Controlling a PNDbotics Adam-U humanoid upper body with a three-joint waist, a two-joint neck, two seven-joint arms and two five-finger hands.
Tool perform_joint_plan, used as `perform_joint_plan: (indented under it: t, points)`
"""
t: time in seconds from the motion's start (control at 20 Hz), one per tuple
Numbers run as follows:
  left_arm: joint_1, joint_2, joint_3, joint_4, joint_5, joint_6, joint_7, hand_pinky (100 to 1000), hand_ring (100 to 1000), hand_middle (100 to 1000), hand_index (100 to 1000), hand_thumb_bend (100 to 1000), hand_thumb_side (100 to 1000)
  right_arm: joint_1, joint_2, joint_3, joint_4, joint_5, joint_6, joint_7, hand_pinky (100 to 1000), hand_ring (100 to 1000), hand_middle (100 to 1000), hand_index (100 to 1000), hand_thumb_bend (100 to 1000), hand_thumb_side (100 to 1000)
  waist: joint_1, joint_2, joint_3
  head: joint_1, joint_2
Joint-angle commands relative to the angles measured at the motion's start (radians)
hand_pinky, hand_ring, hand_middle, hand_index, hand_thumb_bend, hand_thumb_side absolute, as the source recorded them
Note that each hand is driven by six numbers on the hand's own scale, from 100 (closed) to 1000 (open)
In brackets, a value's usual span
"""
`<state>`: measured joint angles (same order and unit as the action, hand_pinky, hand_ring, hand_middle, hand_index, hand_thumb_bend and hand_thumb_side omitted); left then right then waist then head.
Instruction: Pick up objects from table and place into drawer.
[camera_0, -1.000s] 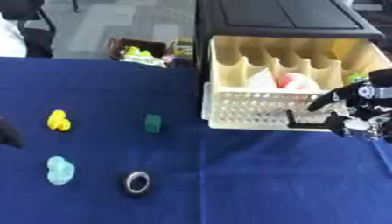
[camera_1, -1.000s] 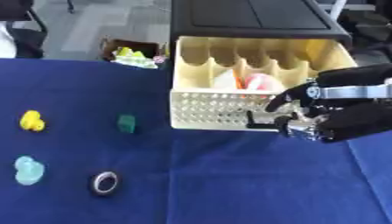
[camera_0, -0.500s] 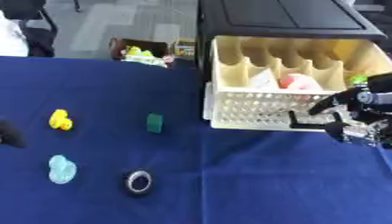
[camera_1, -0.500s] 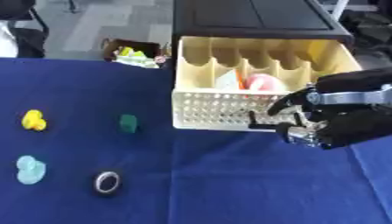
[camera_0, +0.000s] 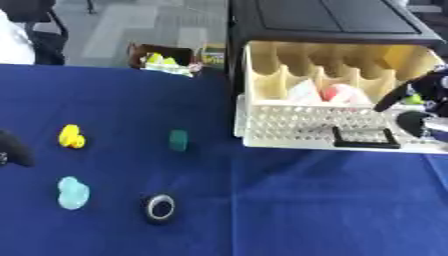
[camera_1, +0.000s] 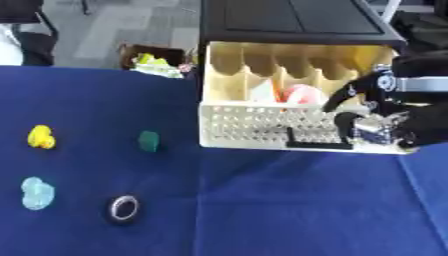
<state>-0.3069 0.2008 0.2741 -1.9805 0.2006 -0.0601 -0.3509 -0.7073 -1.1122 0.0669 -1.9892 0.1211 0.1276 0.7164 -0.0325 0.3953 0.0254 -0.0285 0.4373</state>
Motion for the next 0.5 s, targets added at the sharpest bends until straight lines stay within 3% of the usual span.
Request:
perform_joint_plan:
  t: [0.05,0.3,0.5]
  points:
    - [-0.008,0.007,0.008,-0.020,0.001,-0.002,0.006,555,586,564,671,141,1000,-0.005,0.016,-0.063,-0.011,-0.059,0.003,-0.122,404,334,100,790,100,976,0.003,-0.019,-0.001,0.008,-0.009]
    - [-0.012,0.009,0.007,-0.020,0.005,-0.011,0.008,555,587,565,671,135,1000,0.003,0.060,-0.092,-0.011,-0.208,0.004,-0.426,521,403,137,678,100,841,0.009,-0.015,0.004,0.014,-0.004]
    - [-0.019,0.022,0.004,-0.020,0.010,-0.035,0.011,555,587,566,673,118,1000,0.010,0.093,-0.096,-0.011,-0.305,-0.037,-0.685,632,509,288,675,100,847,0.015,-0.015,0.010,0.009,0.005]
